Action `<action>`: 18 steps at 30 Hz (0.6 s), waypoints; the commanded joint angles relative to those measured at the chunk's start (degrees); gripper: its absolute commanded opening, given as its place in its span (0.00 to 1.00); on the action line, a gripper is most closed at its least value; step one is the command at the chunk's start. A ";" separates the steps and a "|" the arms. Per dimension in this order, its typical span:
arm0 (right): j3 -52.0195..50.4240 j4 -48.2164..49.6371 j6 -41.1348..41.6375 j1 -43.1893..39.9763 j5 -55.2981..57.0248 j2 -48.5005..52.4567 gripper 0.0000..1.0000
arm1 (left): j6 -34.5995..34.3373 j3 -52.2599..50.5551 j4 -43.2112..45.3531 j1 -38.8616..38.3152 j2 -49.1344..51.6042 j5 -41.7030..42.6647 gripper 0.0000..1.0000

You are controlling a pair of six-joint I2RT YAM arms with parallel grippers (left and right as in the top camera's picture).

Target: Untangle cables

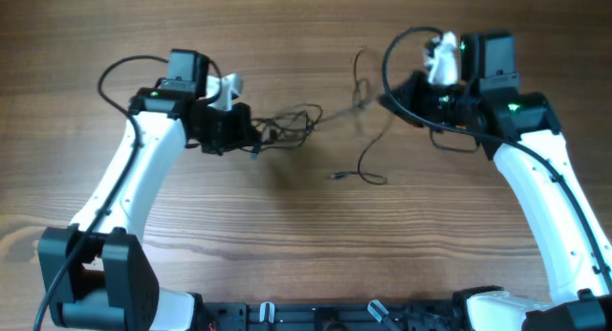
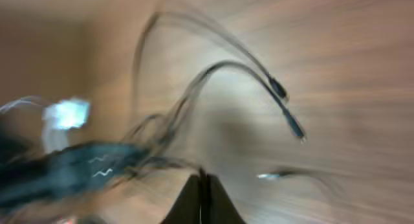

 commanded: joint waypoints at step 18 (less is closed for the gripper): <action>1.27 -5.03 -36.13 3.45 -12.74 -1.11 0.40 | 11.06 -0.66 2.32 0.72 0.66 34.12 0.04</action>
